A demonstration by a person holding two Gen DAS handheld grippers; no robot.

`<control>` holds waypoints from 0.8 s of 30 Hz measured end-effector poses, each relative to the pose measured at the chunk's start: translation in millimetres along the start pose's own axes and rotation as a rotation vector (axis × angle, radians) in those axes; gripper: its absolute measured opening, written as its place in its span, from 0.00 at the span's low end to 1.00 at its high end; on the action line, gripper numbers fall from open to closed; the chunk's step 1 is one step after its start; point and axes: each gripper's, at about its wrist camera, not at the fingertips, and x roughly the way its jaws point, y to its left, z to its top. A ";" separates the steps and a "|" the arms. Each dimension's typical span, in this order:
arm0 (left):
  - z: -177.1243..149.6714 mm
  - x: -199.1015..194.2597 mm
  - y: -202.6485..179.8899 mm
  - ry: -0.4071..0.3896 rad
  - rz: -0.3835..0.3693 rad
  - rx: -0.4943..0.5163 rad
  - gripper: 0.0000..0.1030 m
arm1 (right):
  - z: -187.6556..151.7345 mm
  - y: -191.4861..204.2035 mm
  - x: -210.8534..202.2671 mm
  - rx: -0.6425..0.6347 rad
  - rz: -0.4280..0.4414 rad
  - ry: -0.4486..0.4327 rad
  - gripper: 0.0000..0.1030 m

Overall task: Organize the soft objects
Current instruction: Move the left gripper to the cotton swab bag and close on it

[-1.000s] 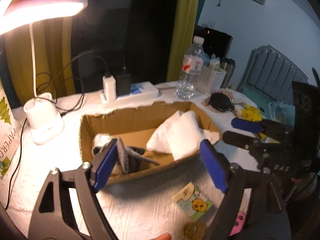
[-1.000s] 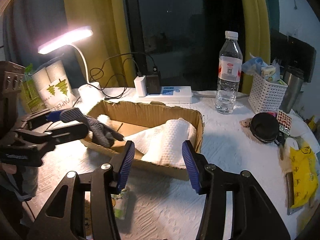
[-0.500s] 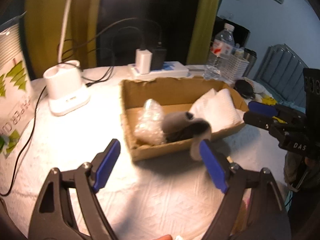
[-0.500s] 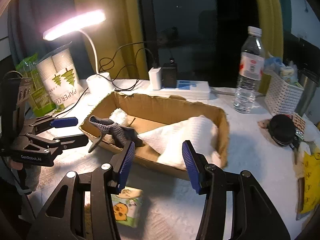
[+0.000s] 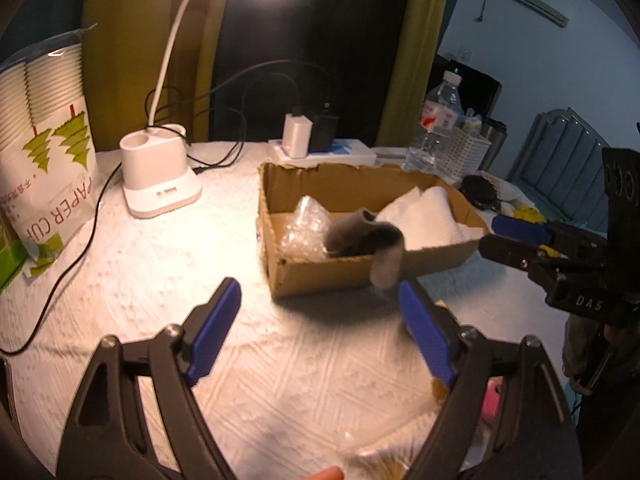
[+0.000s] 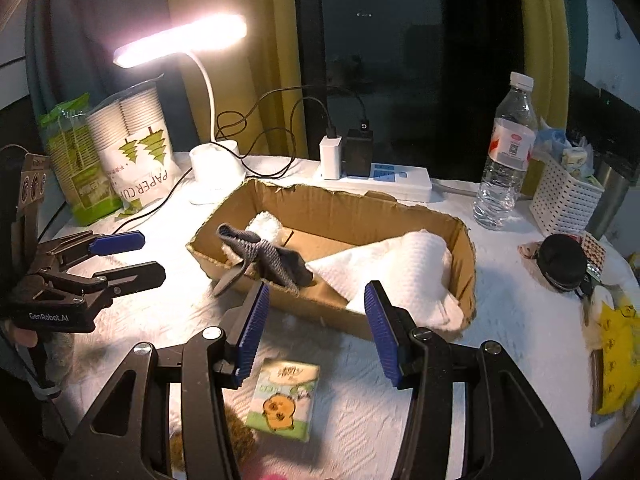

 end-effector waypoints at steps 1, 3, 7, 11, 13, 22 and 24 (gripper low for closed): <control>-1.6 -1.9 -1.9 -0.001 -0.002 0.000 0.80 | -2.4 1.2 -3.0 0.000 -0.002 0.000 0.51; -6.4 -6.7 -6.0 -0.003 -0.007 0.001 0.80 | -7.3 3.1 -9.2 0.000 -0.008 0.000 0.51; -16.9 -17.5 -13.7 -0.007 -0.013 0.002 0.80 | -18.5 6.5 -20.8 0.003 -0.015 0.000 0.51; -28.3 -24.7 -22.0 -0.003 -0.019 0.005 0.80 | -30.8 7.7 -28.4 0.007 -0.018 0.006 0.51; -35.2 -27.3 -25.7 0.003 -0.019 0.007 0.80 | -37.3 7.8 -31.1 0.011 -0.020 0.011 0.51; -62.8 -28.1 -36.4 0.047 -0.016 0.001 0.80 | -72.1 7.0 -39.1 0.037 -0.019 0.047 0.51; -67.8 -27.7 -38.4 0.056 -0.016 0.000 0.80 | -77.5 6.8 -39.7 0.042 -0.018 0.055 0.52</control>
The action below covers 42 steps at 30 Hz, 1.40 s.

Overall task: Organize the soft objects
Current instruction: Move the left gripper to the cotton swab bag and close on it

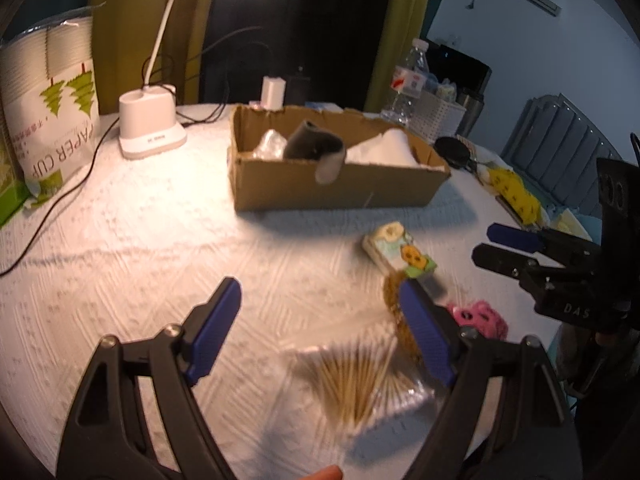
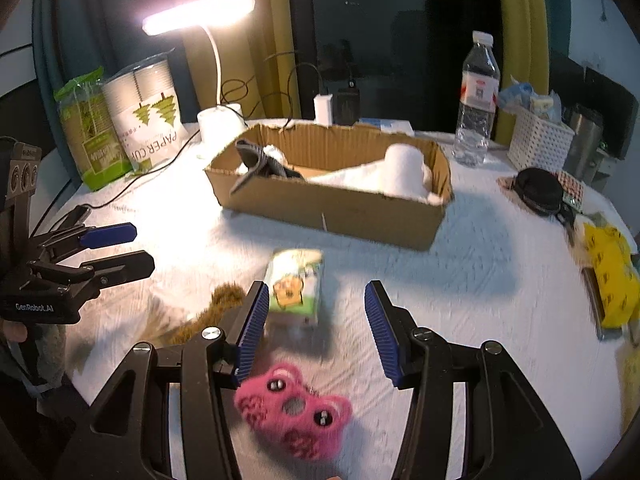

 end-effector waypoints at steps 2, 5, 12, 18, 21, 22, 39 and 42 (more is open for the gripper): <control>-5.3 1.3 -2.7 0.011 -0.001 -0.001 0.80 | -7.9 -0.6 -0.7 0.004 0.005 0.012 0.59; -13.4 4.2 -6.6 0.032 -0.002 0.002 0.80 | -17.8 0.0 -1.1 0.007 0.008 0.026 0.60; -30.6 13.3 -13.9 0.090 -0.005 0.005 0.80 | -38.2 -3.5 0.2 0.032 0.019 0.056 0.60; -39.2 22.6 -20.2 0.132 -0.001 0.015 0.81 | -53.5 -2.8 2.3 0.040 0.036 0.080 0.66; -40.4 26.5 -22.7 0.148 0.002 0.022 0.81 | -58.1 -3.1 4.5 0.046 0.053 0.092 0.71; -40.8 27.8 -23.6 0.154 0.004 0.026 0.81 | -59.3 -2.8 5.1 0.049 0.057 0.095 0.73; -39.9 26.3 -21.9 0.127 -0.003 0.027 0.42 | -57.4 9.4 3.1 0.021 0.155 0.098 0.40; -36.9 20.4 -17.1 0.112 -0.007 0.008 0.41 | -51.4 4.8 -1.1 0.022 0.141 0.081 0.39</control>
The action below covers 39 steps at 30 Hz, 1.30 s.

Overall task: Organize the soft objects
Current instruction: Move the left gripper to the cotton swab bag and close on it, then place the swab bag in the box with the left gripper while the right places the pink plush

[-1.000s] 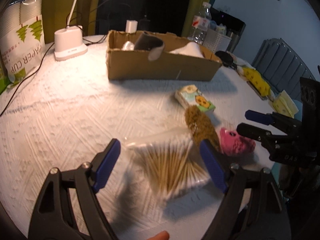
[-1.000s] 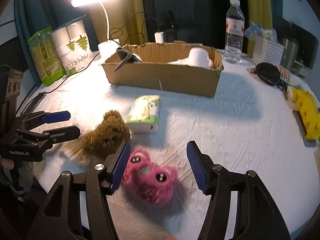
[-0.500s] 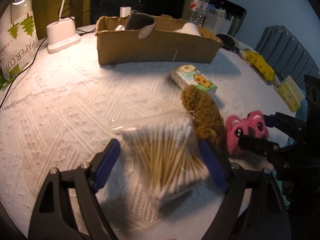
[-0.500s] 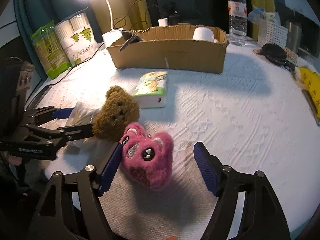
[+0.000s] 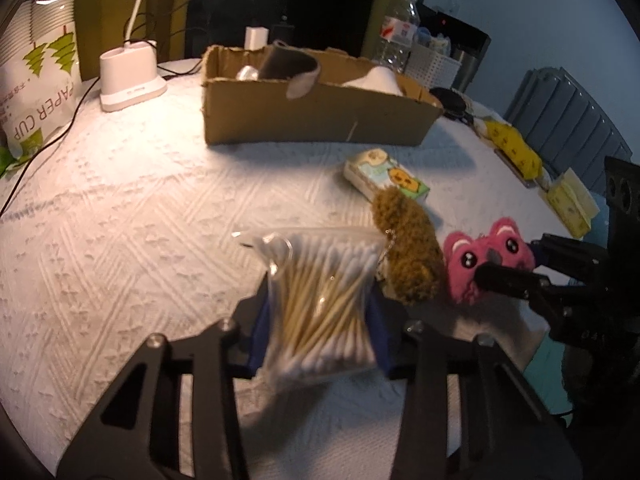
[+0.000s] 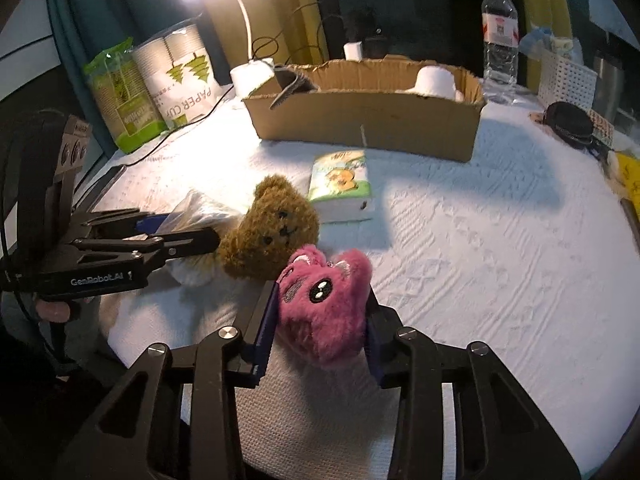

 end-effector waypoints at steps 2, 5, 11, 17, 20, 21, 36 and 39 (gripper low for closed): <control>2.9 -6.5 3.0 -0.017 0.001 -0.009 0.41 | 3.6 -3.2 -3.8 0.000 -0.008 -0.011 0.39; 9.1 -17.6 6.8 -0.050 0.008 -0.018 0.41 | 10.5 -7.2 -9.2 -0.005 -0.021 -0.027 0.39; 22.2 -34.5 10.9 -0.097 0.020 -0.020 0.41 | 27.9 -11.5 -14.4 -0.022 -0.040 -0.056 0.39; 39.0 -48.7 8.6 -0.146 0.031 -0.009 0.41 | 44.7 -15.9 -19.6 -0.037 -0.051 -0.090 0.39; 49.7 -54.9 9.3 -0.175 0.034 -0.007 0.41 | 53.7 -20.0 -19.4 -0.040 -0.056 -0.101 0.39; 53.1 -55.9 9.6 -0.181 0.035 -0.007 0.41 | 57.4 -21.3 -19.2 -0.044 -0.059 -0.104 0.39; 98.4 -48.6 9.9 -0.227 0.029 0.022 0.41 | 100.7 -34.2 -13.2 -0.066 -0.069 -0.153 0.39; 107.8 -47.0 10.2 -0.236 0.030 0.027 0.41 | 107.3 -37.5 -10.5 -0.065 -0.069 -0.159 0.39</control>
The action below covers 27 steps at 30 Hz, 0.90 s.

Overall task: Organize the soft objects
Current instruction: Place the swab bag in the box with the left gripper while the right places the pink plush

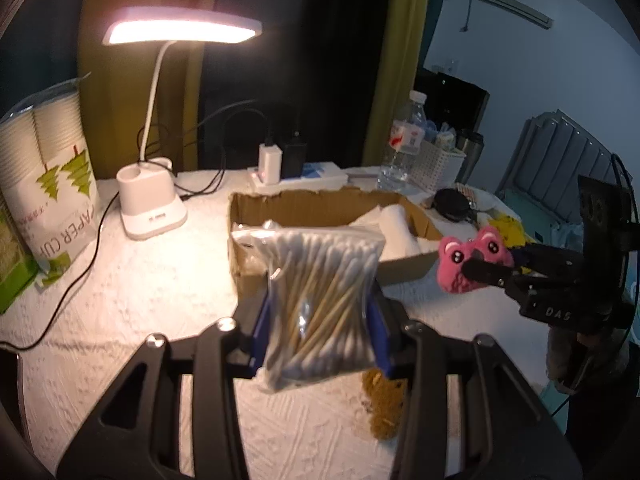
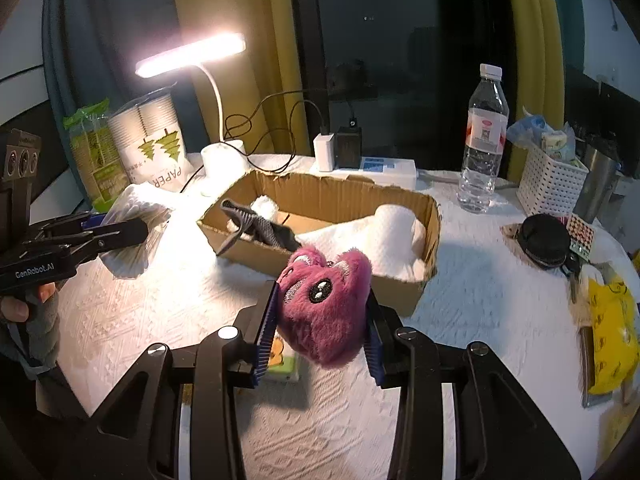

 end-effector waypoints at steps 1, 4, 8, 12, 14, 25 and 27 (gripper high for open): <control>3.0 1.7 0.0 -0.002 0.001 0.004 0.41 | 2.9 -2.1 2.3 0.001 -0.002 -0.003 0.39; 12.1 7.6 -1.2 -0.010 0.000 0.014 0.41 | 9.0 -6.5 7.0 0.006 -0.003 -0.012 0.39; 23.8 17.6 -4.9 -0.020 -0.006 0.024 0.41 | 18.5 -12.6 14.1 0.008 -0.004 -0.024 0.39; 33.0 30.9 -8.3 -0.027 -0.013 0.028 0.41 | 25.9 -18.5 20.7 0.015 -0.008 -0.036 0.39; 35.8 38.9 -9.1 -0.030 -0.014 0.029 0.41 | 29.0 -22.9 25.0 0.026 -0.010 -0.041 0.39; 46.9 90.9 -13.4 -0.011 -0.024 0.031 0.41 | 39.8 -44.5 61.1 0.043 -0.022 -0.016 0.39; 46.7 102.2 -12.7 0.007 -0.025 0.027 0.41 | 40.3 -48.1 68.6 0.049 -0.021 -0.007 0.39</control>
